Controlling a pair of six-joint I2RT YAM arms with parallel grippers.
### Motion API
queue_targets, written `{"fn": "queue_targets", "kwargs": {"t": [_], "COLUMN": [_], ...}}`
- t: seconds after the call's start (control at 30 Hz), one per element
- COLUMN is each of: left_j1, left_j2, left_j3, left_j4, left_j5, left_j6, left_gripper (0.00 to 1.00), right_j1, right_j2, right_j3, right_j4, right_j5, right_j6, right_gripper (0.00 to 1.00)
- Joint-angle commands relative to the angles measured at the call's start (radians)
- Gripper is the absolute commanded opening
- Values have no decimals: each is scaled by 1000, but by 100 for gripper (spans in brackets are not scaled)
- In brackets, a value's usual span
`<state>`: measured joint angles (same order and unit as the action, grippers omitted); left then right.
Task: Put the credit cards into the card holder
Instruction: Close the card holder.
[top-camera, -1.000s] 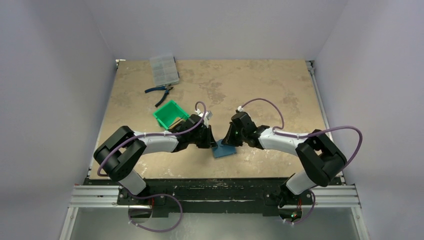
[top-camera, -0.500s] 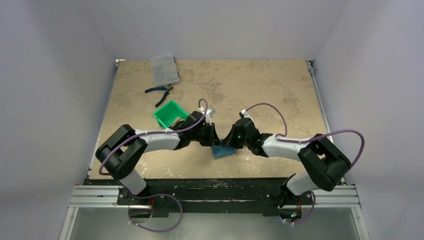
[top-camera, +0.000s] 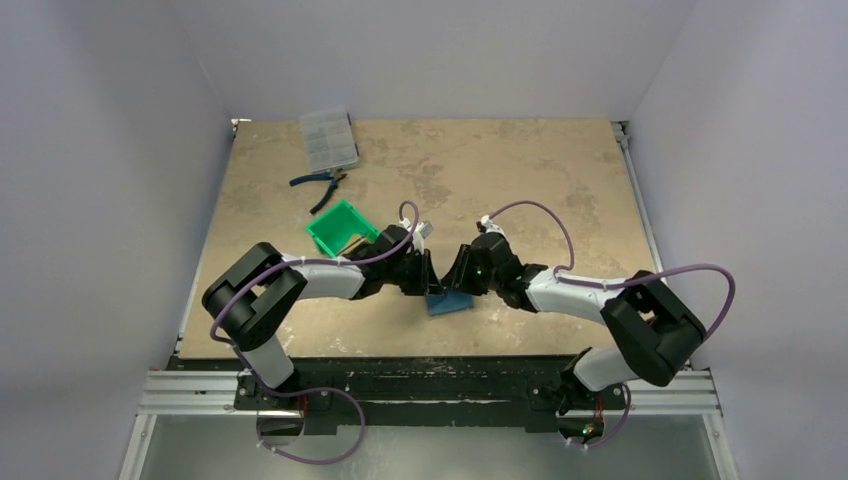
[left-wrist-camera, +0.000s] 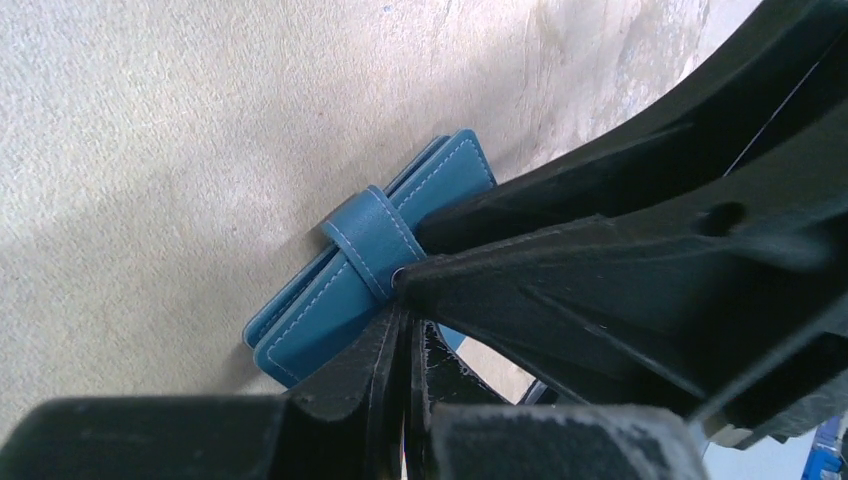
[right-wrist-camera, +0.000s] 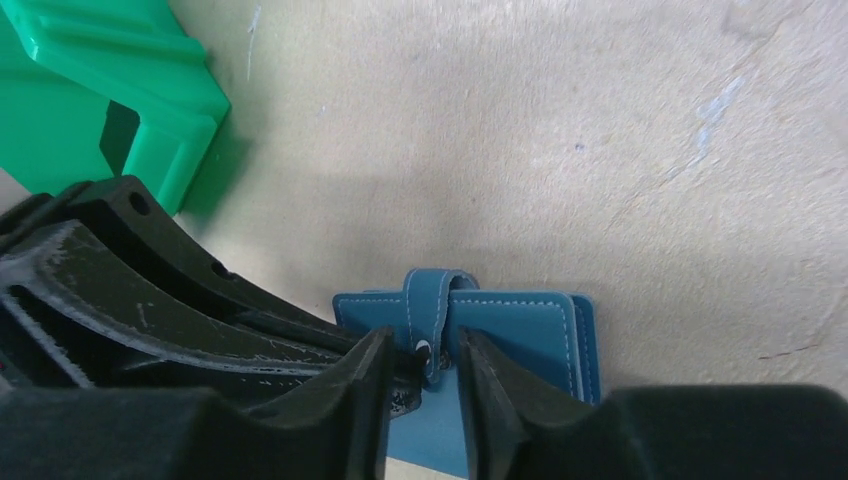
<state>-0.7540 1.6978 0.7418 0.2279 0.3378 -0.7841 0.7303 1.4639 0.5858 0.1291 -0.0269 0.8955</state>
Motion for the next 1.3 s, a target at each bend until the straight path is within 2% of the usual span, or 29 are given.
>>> {"fn": "queue_targets", "kwargs": {"t": [0.0, 0.17, 0.27, 0.33, 0.43, 0.5, 0.57, 0.7, 0.77, 0.9, 1.0, 1.07, 1.17, 1.27], "left_j1": [-10, -9, -8, -9, -8, -9, -9, -10, -9, -7, 6, 25, 74, 117], "left_j2": [44, 35, 30, 27, 15, 1, -19, -70, -100, -164, -210, -234, -250, -273], "left_j3": [-36, -60, -63, -60, -52, -43, -37, -19, 0, 44, 82, 93, 97, 92], "left_j4": [10, 12, 8, 4, -3, -12, -18, -25, -41, -99, -169, -198, -226, -253], "left_j5": [-92, -97, -98, -97, -93, -90, -83, -61, -46, -50, -66, -72, -72, -65], "left_j6": [17, 15, 18, 20, 23, 21, 19, 14, 16, 34, 68, 83, 102, 112], "left_gripper": [0, 0, 0, 0, 0, 0, 0, 1, 8, 19, 25, 28, 31, 33], "right_j1": [17, 14, 13, 14, 13, 13, 14, 7, -13, -72, -112, -114, -117, -119], "right_j2": [-16, -135, -204, -227, -270, -274, -276, -247, -188, -75, -14, 12, 59, 132], "right_j3": [-13, 15, -13, -32, -78, -98, -127, -121, -69, -22, 58, 124, 221, 345], "right_j4": [-305, -400, -388, -434, -444, -448, -423, -311, -321, -204, -197, -219, -235, -319], "right_j5": [-74, -127, -237, -265, -302, -323, -332, -254, -191, -131, -100, -38, 33, 82], "right_j6": [-114, -176, -251, -286, -288, -280, -264, -182, -173, -160, -243, -311, -401, -476], "right_gripper": [46, 69, 73, 63, 54, 39, 33, 31, 27, 24, 24, 26, 35, 40]}}
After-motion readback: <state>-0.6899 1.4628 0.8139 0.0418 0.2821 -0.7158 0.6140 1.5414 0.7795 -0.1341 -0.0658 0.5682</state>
